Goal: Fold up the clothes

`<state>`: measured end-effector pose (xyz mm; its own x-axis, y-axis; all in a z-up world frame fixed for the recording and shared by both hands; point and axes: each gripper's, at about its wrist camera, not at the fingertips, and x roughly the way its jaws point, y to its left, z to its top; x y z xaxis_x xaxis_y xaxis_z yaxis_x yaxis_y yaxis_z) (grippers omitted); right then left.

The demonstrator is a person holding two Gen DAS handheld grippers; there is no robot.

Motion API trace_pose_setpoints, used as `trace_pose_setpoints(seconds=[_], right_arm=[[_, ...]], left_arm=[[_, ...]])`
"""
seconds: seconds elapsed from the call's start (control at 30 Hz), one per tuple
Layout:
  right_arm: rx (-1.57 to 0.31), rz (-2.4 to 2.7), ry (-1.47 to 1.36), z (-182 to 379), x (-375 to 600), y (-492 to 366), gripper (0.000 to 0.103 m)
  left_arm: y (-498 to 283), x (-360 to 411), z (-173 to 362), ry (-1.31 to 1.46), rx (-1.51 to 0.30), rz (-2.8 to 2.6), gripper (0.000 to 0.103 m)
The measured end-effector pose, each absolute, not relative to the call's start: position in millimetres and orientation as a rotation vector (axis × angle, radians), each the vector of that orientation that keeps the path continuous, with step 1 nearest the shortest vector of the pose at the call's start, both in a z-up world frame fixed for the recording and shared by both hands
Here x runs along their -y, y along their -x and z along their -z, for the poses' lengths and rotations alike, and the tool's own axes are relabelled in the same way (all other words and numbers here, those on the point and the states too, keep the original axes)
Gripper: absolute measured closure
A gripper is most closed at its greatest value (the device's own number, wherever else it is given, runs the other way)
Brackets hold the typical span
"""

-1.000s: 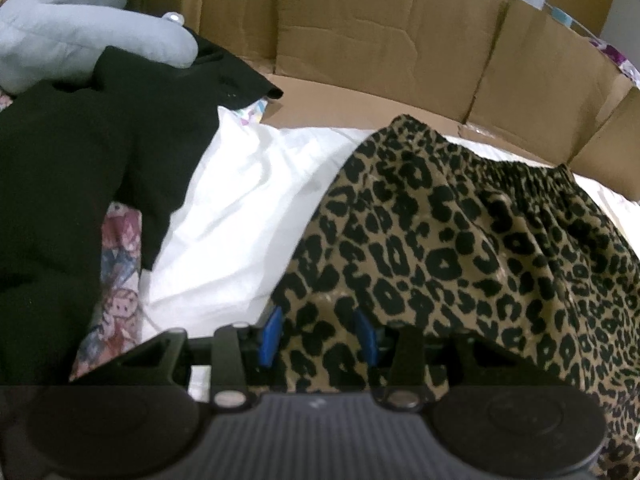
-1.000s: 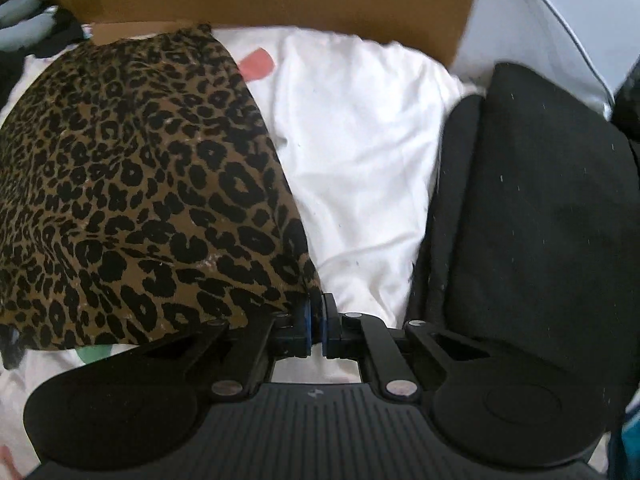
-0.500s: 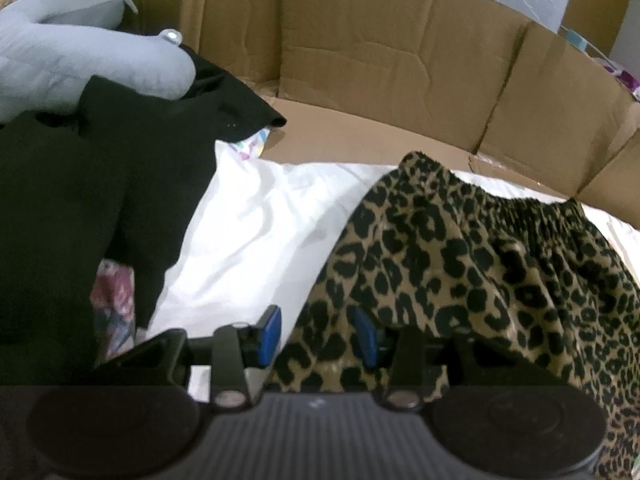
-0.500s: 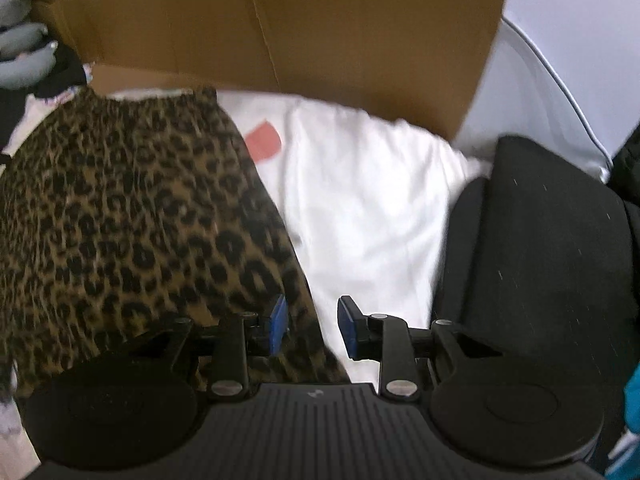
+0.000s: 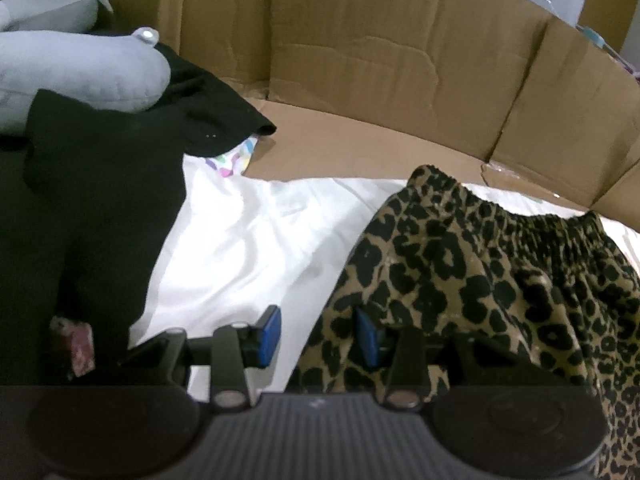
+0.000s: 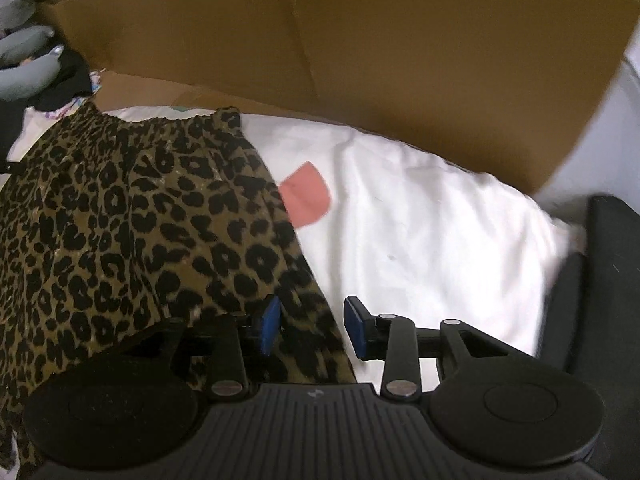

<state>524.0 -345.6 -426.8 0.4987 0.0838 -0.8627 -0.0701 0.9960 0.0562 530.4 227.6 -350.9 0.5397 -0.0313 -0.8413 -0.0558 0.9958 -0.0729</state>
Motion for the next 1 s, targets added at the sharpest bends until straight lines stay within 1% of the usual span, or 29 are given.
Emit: trace_pose_setpoints(seconds=[0.1,0.23,0.27,0.3,0.33,0.4,0.67,0.77,0.83,0.87,0.9,1.0], right_arm=[[-1.048,-0.111,-0.043,434.1,343.0,-536.2,0.061],[-1.047,-0.133,0.003,443.1,334.6,-546.4,0.061],[-1.045,-0.137,0.009,444.6,333.5,-547.5,0.073],[-1.043,-0.139,0.016,444.7,332.6,-548.1,0.096],[-1.044,-0.131,0.036,444.1,331.5,-548.7,0.101],[-1.032,-0.113,0.051,439.9,332.5,-549.2,0.103],[-1.037,-0.036,0.120,438.3,330.9,-558.5,0.103],[-1.011,-0.058,0.055,428.6,330.4,-562.9,0.100],[-0.983,-0.087,0.021,422.2,327.0,-569.2,0.091],[-0.973,-0.096,0.014,420.3,324.4,-573.3,0.078],[-0.966,-0.102,0.011,420.5,321.9,-578.0,0.071],[-0.947,-0.118,-0.010,423.2,315.5,-592.4,0.066]], left_arm=[[-532.5,-227.6,352.6,0.094,-1.001,-0.012,0.059],[-533.6,-227.4,353.5,0.105,-1.000,-0.011,0.059],[-534.1,-227.3,353.8,0.108,-1.000,-0.008,0.059],[-534.5,-227.0,353.9,0.108,-0.998,-0.006,0.059],[-534.7,-226.6,353.8,0.105,-0.995,-0.004,0.059],[-534.3,-225.9,351.7,0.103,-0.982,-0.002,0.059],[-545.1,-220.7,339.2,0.096,-0.953,0.025,0.059],[-553.6,-217.1,333.7,0.087,-0.939,0.044,0.059],[-560.0,-214.0,333.1,0.081,-0.938,0.055,0.059],[-563.1,-212.4,333.2,0.077,-0.938,0.060,0.059],[-565.8,-210.5,333.4,0.074,-0.939,0.063,0.059],[-574.2,-204.6,334.7,0.066,-0.944,0.072,0.058]])
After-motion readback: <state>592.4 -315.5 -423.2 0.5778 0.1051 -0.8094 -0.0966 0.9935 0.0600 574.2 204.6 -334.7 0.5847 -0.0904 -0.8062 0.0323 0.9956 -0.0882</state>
